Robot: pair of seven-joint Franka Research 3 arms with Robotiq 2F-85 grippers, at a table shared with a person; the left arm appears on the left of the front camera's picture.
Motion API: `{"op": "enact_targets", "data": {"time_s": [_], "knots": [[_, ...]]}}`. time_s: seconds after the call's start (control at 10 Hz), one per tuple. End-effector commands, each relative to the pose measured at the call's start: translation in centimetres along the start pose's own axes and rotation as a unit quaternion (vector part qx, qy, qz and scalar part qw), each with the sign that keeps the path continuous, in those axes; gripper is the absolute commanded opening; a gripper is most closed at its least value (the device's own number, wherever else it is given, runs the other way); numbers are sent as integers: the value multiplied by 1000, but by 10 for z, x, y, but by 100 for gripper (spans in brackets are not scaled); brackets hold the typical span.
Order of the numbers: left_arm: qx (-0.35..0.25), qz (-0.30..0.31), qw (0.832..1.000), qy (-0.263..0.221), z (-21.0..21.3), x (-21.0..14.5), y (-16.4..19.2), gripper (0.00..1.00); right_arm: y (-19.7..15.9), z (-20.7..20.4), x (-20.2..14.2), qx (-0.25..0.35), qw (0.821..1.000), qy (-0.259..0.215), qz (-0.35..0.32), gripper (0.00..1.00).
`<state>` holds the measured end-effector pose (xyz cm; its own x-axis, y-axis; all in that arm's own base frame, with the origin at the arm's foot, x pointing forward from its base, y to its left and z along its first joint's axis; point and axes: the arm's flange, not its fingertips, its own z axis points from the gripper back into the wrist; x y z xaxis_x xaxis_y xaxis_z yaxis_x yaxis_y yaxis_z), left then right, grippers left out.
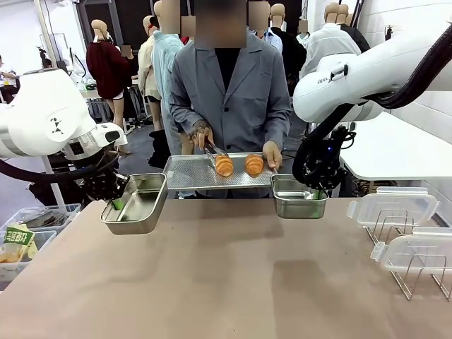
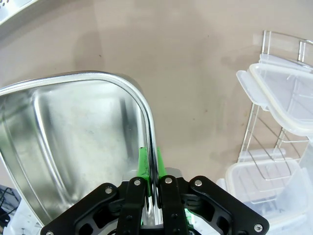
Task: Place the bread in airtight containers.
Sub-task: Once an object is inside an Airtight Container , place the container in the center of the table.
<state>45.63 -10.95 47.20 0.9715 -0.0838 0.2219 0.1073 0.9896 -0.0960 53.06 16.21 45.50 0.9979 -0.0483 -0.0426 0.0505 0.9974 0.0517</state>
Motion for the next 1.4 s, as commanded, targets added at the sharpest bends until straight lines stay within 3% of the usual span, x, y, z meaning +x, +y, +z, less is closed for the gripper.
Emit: {"op": "enact_targets", "data": {"time_s": [0.0,1.3], "knots": [[9,-5,1000,-7,2,1,2,0,-4,1,-5,0,1000,-3,-1,0],[9,-5,1000,-7,2,1,2,0,-4,1,-5,0,1000,-3,-1,0]]}}
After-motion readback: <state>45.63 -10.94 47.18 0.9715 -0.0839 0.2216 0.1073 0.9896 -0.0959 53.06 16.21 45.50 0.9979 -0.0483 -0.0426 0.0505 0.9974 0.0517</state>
